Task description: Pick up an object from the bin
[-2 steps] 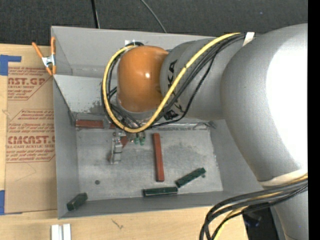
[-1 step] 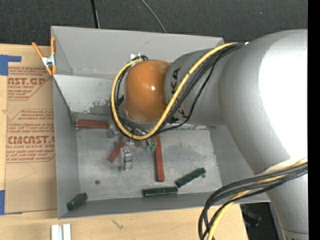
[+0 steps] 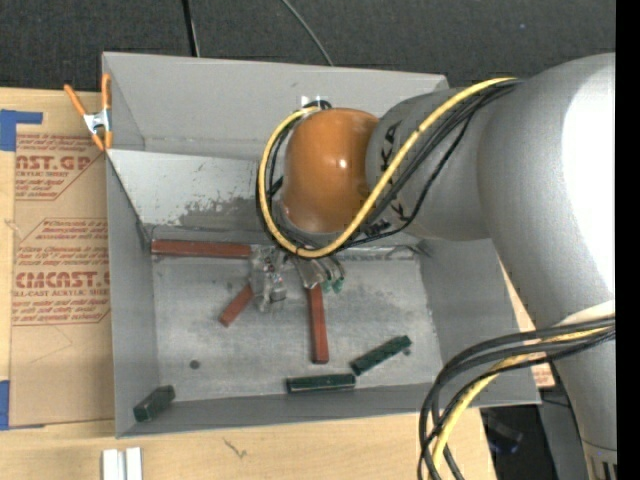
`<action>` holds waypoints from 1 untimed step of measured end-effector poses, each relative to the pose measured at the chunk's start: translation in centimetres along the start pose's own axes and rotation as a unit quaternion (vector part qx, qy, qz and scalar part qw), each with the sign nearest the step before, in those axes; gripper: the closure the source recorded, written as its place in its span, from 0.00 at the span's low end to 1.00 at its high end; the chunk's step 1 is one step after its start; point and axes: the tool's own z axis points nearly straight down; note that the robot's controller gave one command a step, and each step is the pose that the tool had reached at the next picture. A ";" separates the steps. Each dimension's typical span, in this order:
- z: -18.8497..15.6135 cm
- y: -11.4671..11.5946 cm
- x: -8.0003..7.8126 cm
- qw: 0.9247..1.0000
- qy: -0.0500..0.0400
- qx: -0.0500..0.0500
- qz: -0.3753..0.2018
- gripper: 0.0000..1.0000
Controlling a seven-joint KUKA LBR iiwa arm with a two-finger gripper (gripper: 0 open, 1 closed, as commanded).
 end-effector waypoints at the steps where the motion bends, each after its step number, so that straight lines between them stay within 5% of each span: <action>1: 0.0 0.0 0.0 1.000 0.000 0.000 0.000 0.00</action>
Offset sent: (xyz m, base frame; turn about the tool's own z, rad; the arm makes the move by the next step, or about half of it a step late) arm 0.0000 0.0000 0.0000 0.0000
